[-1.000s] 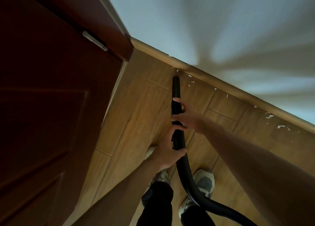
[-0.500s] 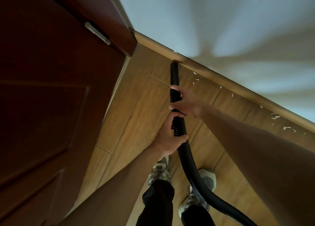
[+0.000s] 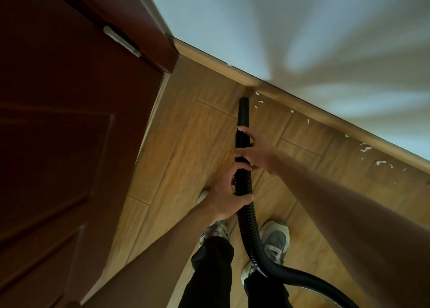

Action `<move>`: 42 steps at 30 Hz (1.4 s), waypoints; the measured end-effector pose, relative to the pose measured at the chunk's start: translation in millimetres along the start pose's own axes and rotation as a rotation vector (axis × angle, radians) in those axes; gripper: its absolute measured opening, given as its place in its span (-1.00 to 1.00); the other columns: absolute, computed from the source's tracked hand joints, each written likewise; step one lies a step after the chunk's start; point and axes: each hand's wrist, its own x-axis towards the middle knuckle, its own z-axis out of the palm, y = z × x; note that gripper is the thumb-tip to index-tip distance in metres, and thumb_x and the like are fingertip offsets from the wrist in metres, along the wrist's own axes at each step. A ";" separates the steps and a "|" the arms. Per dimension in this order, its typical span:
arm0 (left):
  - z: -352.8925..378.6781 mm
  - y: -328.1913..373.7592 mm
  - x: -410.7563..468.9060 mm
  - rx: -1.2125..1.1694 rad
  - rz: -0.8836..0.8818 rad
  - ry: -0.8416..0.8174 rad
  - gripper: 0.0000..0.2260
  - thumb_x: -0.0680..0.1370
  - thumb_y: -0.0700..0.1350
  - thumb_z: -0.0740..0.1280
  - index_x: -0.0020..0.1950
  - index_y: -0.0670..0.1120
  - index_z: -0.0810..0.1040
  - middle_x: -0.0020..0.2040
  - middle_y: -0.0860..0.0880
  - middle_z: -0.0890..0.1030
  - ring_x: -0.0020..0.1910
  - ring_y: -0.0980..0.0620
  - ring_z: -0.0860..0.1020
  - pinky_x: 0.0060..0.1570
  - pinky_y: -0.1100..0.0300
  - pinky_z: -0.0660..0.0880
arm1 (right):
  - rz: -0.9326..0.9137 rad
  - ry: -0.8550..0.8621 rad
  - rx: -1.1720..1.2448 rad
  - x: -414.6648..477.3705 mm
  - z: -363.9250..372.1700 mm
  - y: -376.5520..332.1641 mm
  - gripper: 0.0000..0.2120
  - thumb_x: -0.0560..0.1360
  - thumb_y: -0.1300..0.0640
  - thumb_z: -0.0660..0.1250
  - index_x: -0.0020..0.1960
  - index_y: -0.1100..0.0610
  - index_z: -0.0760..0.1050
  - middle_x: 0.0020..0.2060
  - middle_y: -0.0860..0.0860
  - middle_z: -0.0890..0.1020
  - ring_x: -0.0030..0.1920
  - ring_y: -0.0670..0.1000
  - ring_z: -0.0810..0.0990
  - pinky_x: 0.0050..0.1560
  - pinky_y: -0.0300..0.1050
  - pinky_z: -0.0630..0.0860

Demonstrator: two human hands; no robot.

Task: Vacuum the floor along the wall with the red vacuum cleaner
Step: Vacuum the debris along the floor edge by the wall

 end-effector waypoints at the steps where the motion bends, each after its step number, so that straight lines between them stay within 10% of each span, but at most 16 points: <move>1: 0.9 -3.1 -3.3 0.013 0.001 -0.004 -0.51 0.47 -0.22 0.45 0.21 0.26 0.41 0.10 0.10 0.47 0.14 -0.10 0.55 0.10 -0.14 0.60 | 0.011 -0.004 0.023 -3.2 1.8 4.9 -0.28 0.48 0.25 0.41 0.51 -0.17 0.23 0.06 0.05 0.52 -0.02 0.06 0.63 -0.31 -0.12 0.60; 16: 13.1 -13.1 -2.8 0.085 0.071 -0.047 -0.50 0.49 -0.19 0.42 0.27 0.27 0.38 0.11 0.20 0.45 0.13 0.21 0.46 -0.01 0.29 0.52 | 0.012 0.097 0.233 -12.0 -4.1 36.1 -0.29 0.51 0.25 0.39 0.51 -0.22 0.23 0.13 0.08 0.55 -0.07 0.02 0.67 -0.37 -0.23 0.59; 29: 4.1 -8.9 8.8 0.017 0.065 0.034 -0.52 0.49 -0.21 0.43 0.25 0.26 0.40 0.09 0.14 0.45 0.12 -0.01 0.53 0.09 -0.07 0.60 | -0.034 0.054 0.075 5.6 -2.4 4.9 -0.31 0.50 0.24 0.39 0.51 -0.17 0.25 0.01 0.01 0.52 -0.06 0.02 0.62 -0.39 -0.21 0.57; 42: 20.2 0.1 18.5 0.045 0.116 -0.016 -0.49 0.48 -0.20 0.44 0.26 0.28 0.39 0.14 0.12 0.46 0.14 0.11 0.50 0.01 0.11 0.63 | 0.026 0.111 0.142 -5.6 -27.2 13.1 -0.31 0.51 0.23 0.39 0.50 -0.22 0.25 0.05 0.02 0.54 -0.05 0.02 0.65 -0.32 -0.13 0.65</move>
